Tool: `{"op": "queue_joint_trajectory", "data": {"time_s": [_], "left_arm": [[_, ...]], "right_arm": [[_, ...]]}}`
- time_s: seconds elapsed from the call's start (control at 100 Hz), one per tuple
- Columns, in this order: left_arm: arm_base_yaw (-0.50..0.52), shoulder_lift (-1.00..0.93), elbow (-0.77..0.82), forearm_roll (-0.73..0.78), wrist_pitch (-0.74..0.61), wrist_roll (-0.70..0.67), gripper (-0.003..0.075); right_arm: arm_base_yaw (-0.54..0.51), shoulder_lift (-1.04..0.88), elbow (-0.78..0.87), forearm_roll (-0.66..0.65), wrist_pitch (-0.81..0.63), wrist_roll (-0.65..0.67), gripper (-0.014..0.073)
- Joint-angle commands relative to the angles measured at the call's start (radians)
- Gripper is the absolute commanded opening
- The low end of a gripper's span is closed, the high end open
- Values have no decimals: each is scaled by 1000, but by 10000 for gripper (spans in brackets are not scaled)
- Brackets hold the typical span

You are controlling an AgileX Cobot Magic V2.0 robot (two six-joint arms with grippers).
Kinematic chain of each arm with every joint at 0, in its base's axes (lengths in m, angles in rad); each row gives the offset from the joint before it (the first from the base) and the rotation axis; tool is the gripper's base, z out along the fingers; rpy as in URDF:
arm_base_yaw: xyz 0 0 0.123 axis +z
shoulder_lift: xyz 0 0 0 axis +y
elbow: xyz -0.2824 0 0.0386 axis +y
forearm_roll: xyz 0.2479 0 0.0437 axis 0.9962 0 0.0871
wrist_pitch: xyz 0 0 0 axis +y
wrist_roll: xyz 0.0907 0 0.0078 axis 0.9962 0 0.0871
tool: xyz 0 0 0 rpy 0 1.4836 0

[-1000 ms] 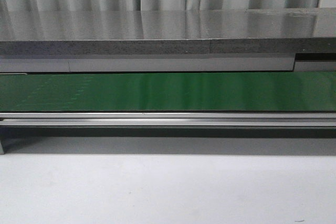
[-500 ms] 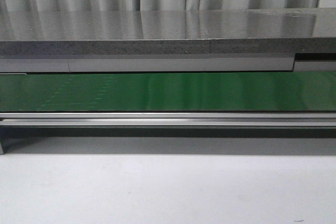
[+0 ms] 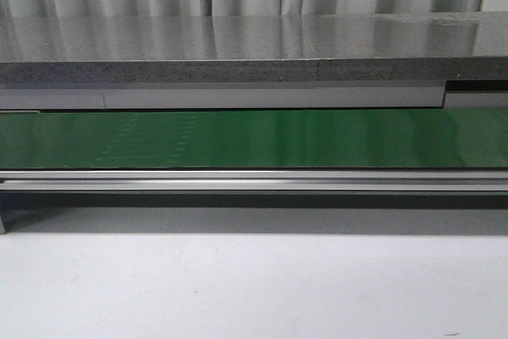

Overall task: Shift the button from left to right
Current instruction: 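Lift the button off the belt and carry it over the green tray, then lower the button into the green tray and open the right gripper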

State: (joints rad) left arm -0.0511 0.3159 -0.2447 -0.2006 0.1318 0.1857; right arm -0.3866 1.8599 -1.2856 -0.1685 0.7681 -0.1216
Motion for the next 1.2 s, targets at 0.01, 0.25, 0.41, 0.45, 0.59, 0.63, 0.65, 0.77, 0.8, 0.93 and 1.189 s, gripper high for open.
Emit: {"op": "queue_joint_trajectory", "data": {"time_s": [0.01, 0.25, 0.41, 0.45, 0.59, 0.63, 0.65, 0.77, 0.8, 0.93, 1.189], "left_arm": [[-10, 8, -26, -12, -86, 2, 5], [-10, 8, -26, -12, -86, 2, 5], [-10, 8, -26, -12, -86, 2, 5], [-10, 8, -26, -12, -86, 2, 5], [-10, 8, -26, -12, -86, 2, 5], [-10, 8, -26, -12, -86, 2, 5], [-10, 8, -26, -12, -86, 2, 5], [-10, 8, -26, -12, -86, 2, 5], [-10, 8, -26, -12, -86, 2, 5], [-10, 8, -26, -12, -86, 2, 5], [-10, 8, -26, -12, -86, 2, 5]], "right_arm": [[0, -43, -30, 2, -17, -8, 377], [0, -43, -30, 2, -24, 1, 497], [0, -55, -33, 2, -24, 32, 496], [0, -67, -33, 2, -32, 42, 496], [5, -138, -33, 40, -82, 45, 496], [8, -161, -33, 68, -100, 45, 496], [12, -175, -33, 82, -110, 45, 496], [46, -265, -26, 112, -163, 45, 496], [57, -292, -22, 114, -177, 45, 496], [127, -399, 26, 123, -237, 45, 496], [266, -655, 256, 160, -426, 45, 496]]}}
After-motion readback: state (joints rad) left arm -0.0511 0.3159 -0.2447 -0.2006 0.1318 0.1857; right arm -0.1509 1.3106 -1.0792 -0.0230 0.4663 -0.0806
